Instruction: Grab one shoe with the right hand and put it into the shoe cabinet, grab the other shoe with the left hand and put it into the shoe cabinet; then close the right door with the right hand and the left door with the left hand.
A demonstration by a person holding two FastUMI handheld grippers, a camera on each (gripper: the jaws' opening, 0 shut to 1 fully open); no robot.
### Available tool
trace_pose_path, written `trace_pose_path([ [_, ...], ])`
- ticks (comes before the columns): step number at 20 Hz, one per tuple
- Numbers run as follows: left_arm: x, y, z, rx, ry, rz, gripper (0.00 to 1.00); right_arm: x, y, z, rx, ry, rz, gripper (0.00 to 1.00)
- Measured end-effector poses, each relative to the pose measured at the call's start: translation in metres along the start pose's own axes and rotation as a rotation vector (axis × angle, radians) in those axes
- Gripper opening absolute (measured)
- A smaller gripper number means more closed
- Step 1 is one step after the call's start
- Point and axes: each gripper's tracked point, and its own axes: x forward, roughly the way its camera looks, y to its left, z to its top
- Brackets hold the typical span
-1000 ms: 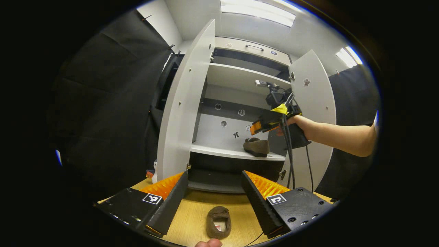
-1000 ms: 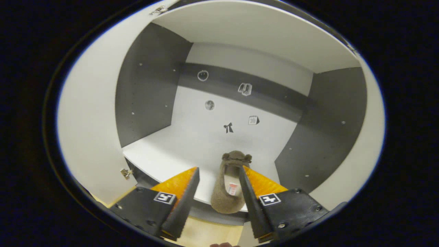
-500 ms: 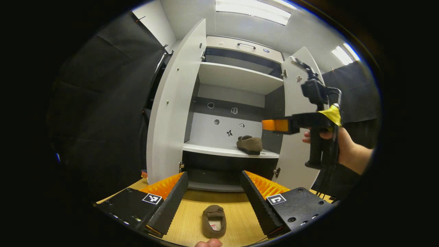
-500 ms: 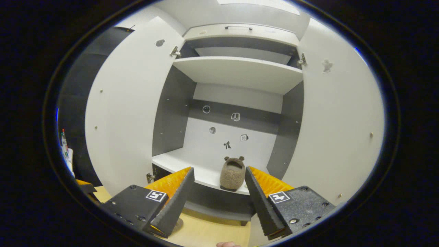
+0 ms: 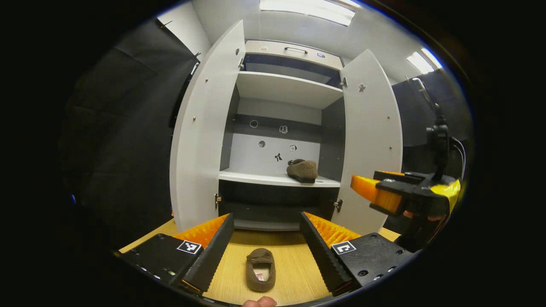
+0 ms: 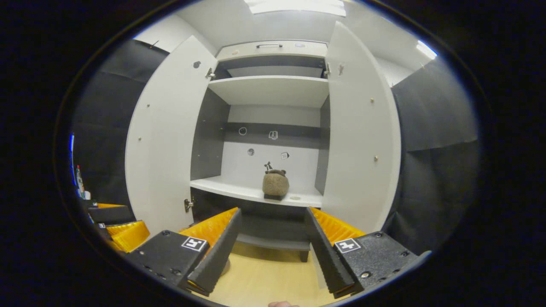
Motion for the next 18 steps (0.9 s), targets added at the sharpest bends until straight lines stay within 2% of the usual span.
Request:
trace_pose_path([
  [1,0.001,-0.004,-0.004,0.004,0.012,-0.003,0.95,-0.007,-0.005,-0.011,0.002,0.006,-0.020,0.94],
  [4,0.003,-0.006,-0.013,0.025,0.043,-0.003,0.95,-0.030,-0.015,-0.045,0.030,0.045,-0.061,0.94],
  [8,0.004,-0.006,-0.043,0.057,0.123,0.003,0.95,-0.055,-0.029,-0.077,0.045,0.112,-0.077,0.94],
  [11,0.006,-0.006,-0.069,0.066,0.200,-0.014,0.95,-0.065,-0.043,-0.078,0.048,0.116,-0.097,0.94],
  [14,0.027,0.009,-0.095,0.081,0.265,0.002,0.95,-0.071,-0.049,-0.071,0.079,0.122,-0.110,0.94],
  [18,0.050,0.031,-0.172,0.015,0.508,0.025,0.95,-0.079,-0.046,-0.047,0.099,0.079,-0.096,0.94],
])
